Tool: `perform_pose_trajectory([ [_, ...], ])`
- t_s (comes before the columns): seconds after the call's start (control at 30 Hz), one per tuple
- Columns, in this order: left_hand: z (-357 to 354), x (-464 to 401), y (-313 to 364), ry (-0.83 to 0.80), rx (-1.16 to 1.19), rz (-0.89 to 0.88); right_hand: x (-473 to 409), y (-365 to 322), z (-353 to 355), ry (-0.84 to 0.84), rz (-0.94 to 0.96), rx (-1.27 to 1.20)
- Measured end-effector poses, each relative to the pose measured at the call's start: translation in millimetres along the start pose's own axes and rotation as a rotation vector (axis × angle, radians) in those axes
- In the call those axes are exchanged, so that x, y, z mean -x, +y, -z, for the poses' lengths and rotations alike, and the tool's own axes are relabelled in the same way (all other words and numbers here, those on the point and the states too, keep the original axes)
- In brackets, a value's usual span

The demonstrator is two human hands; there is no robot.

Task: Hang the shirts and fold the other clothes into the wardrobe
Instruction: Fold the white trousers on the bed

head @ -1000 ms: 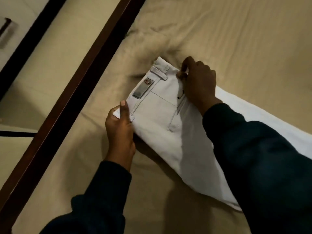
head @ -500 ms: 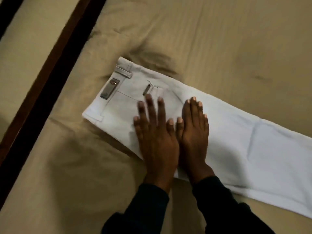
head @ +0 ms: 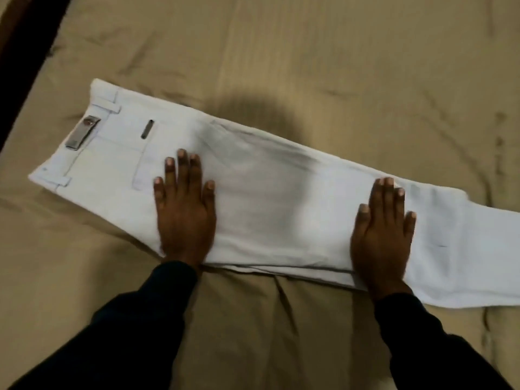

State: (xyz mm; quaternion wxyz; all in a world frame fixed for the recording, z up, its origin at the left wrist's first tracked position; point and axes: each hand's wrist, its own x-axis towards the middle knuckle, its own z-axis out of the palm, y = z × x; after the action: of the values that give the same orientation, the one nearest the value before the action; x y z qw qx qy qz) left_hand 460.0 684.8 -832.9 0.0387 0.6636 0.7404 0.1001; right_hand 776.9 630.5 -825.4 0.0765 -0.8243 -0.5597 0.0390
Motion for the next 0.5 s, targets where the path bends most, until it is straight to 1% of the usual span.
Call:
perform_pose_trajectory([
  [0.03,1.9,0.9,5.8,0.010,-0.024,0.048,4.8,22.4,7.5,-0.007,0.009,0.002],
  [0.1,2.6,7.8,34.9,0.015,-0.018,0.159,17.0,44.4,13.5,-0.024,0.106,-0.009],
  [0.13,1.5,15.6,57.6,0.001,0.015,0.137,22.3,47.6,13.9,-0.057,0.163,-0.035],
  [0.17,-3.1,29.2,90.3,-0.020,0.074,0.029,26.5,53.8,14.1,-0.104,0.215,-0.059],
  [0.23,-15.7,60.5,154.2,-0.113,0.185,-0.271,25.0,62.3,17.4,-0.177,0.296,-0.104],
  [0.27,-23.9,76.1,188.4,-0.162,0.208,-0.374,20.8,75.3,22.2,-0.184,0.299,-0.128],
  [0.3,-31.5,87.4,216.3,-0.175,0.212,-0.412,15.3,86.1,27.7,-0.168,0.285,-0.157],
  [0.33,-38.3,96.9,244.2,-0.173,0.209,-0.391,12.0,101.1,33.6,-0.124,0.256,-0.191],
  [0.4,-46.6,105.4,289.9,-0.166,0.225,-0.283,5.3,127.4,44.1,-0.029,0.186,-0.228],
  [0.43,-50.3,108.8,309.2,-0.167,0.226,-0.275,2.8,140.8,46.2,-0.021,0.143,-0.239],
  [0.5,-57.2,119.1,337.5,-0.157,0.208,-0.338,1.6,168.1,42.8,-0.088,0.049,-0.298],
])
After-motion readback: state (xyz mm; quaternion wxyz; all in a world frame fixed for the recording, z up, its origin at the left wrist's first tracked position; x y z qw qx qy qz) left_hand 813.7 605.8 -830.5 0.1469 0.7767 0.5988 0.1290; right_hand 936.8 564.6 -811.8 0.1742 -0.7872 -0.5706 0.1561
